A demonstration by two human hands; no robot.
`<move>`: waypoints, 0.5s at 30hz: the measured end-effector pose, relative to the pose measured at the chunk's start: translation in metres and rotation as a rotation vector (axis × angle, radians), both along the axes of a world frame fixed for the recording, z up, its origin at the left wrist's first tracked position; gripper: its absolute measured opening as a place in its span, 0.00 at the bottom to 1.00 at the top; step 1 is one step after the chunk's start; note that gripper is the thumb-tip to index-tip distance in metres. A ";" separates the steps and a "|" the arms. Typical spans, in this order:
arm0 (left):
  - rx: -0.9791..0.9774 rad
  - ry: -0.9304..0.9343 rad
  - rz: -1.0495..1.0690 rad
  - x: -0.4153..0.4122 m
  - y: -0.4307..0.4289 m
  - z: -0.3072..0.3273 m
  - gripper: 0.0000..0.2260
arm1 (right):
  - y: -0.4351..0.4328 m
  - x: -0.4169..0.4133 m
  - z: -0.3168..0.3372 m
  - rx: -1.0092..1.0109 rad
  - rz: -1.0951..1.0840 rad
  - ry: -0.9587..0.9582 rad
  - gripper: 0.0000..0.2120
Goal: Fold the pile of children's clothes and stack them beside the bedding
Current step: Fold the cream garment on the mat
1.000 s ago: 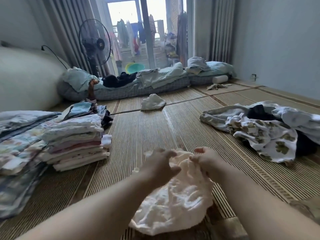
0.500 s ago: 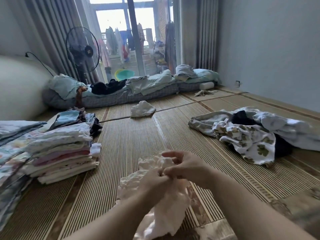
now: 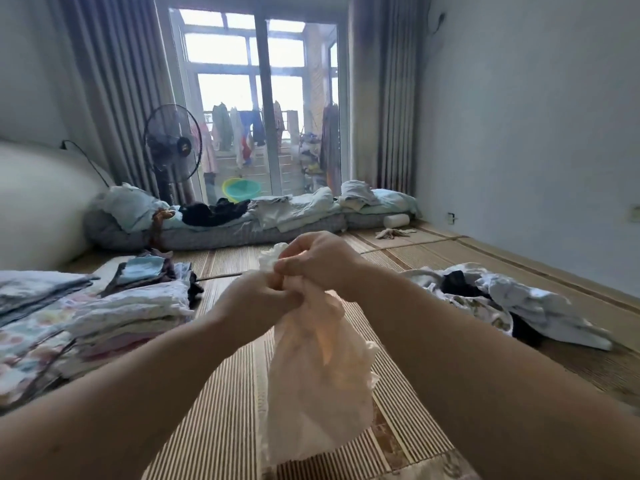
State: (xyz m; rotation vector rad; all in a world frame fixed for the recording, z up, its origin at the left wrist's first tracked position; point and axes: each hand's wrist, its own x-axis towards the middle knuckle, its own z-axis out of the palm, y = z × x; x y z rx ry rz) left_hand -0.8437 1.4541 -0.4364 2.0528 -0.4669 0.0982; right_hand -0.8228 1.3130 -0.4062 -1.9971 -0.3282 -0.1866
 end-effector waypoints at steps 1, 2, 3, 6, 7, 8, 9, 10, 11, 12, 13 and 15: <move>-0.069 0.054 -0.001 -0.001 0.004 0.007 0.10 | 0.005 -0.001 0.006 -0.011 -0.007 -0.025 0.07; -0.149 0.125 -0.019 -0.002 0.007 0.012 0.09 | 0.008 -0.002 0.012 -0.044 -0.021 -0.050 0.09; -0.229 0.188 -0.042 -0.002 0.010 0.016 0.08 | 0.012 -0.003 0.017 -0.095 -0.031 -0.073 0.11; -0.379 0.256 -0.135 0.001 0.016 0.025 0.09 | 0.017 -0.008 0.029 -0.165 -0.001 -0.091 0.15; -0.421 0.259 -0.174 0.002 0.018 0.028 0.12 | 0.016 -0.010 0.031 -0.192 0.020 -0.097 0.14; -0.429 0.247 -0.181 0.003 0.021 0.030 0.12 | 0.015 -0.012 0.033 -0.259 0.036 -0.116 0.13; -0.392 0.227 -0.147 0.004 0.023 0.033 0.11 | 0.013 -0.014 0.035 -0.355 0.042 -0.142 0.12; -0.314 0.193 -0.079 0.004 0.027 0.035 0.10 | 0.009 -0.014 0.036 -0.456 0.038 -0.167 0.13; -0.198 0.142 0.007 0.003 0.031 0.036 0.09 | 0.006 -0.015 0.037 -0.549 0.023 -0.188 0.14; -0.060 0.081 0.076 0.003 0.036 0.037 0.08 | 0.004 -0.015 0.037 -0.619 0.002 -0.198 0.13; 0.087 0.018 0.127 0.001 0.041 0.039 0.11 | 0.002 -0.014 0.037 -0.653 -0.011 -0.196 0.10; 0.380 -0.082 0.186 -0.002 0.049 0.040 0.16 | 0.003 -0.015 0.037 -0.651 -0.029 -0.174 0.08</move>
